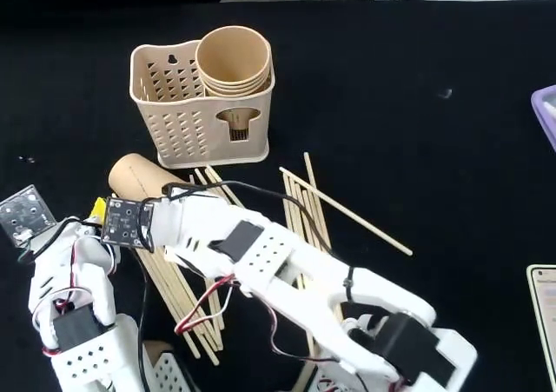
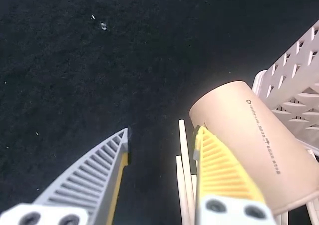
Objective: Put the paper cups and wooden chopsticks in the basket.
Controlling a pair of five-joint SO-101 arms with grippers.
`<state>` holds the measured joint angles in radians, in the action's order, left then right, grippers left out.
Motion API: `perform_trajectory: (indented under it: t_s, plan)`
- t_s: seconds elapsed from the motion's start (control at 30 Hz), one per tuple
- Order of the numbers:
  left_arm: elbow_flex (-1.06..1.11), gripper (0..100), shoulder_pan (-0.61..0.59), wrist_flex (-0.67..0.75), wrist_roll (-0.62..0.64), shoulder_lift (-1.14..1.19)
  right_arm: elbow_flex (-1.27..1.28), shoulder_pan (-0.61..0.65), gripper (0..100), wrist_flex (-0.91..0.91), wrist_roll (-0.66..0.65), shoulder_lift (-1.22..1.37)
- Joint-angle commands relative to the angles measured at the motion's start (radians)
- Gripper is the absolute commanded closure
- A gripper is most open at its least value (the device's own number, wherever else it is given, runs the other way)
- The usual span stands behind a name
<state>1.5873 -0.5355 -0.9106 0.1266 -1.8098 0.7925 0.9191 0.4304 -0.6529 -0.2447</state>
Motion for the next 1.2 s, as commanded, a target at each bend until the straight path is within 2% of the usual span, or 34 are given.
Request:
perform_trajectory:
  t_s: [0.0, 0.2, 0.37, 0.43, 0.67, 0.83, 1.17]
  plan:
    - [-0.008, 78, 0.001, 0.012, 0.009, -0.011, -0.085, -0.038, 79.7, -0.026, -0.008, 0.038]
    - [-0.008, 78, 0.001, 0.012, 0.009, -0.011, -0.147, -0.075, 80.5, -0.026, 0.000, 0.127]
    - [-0.008, 78, 0.001, 0.012, 0.009, -0.011, -0.148, -0.077, 98.5, -0.032, 0.002, 0.136]
    - [-0.008, 78, 0.001, 0.012, 0.009, -0.011, -0.140, -0.077, 97.9, -0.025, 0.005, 0.107]
    - [-0.008, 78, 0.001, 0.012, 0.009, -0.011, -0.084, -0.094, 98.8, 0.058, 0.126, -0.163]
    - [-0.008, 78, 0.001, 0.012, 0.009, -0.011, -0.053, -0.109, 98.8, 0.178, 0.129, -0.412]
    - [-0.008, 78, 0.001, 0.012, 0.009, -0.011, -0.061, -0.245, 98.8, 0.354, 0.129, -0.794]
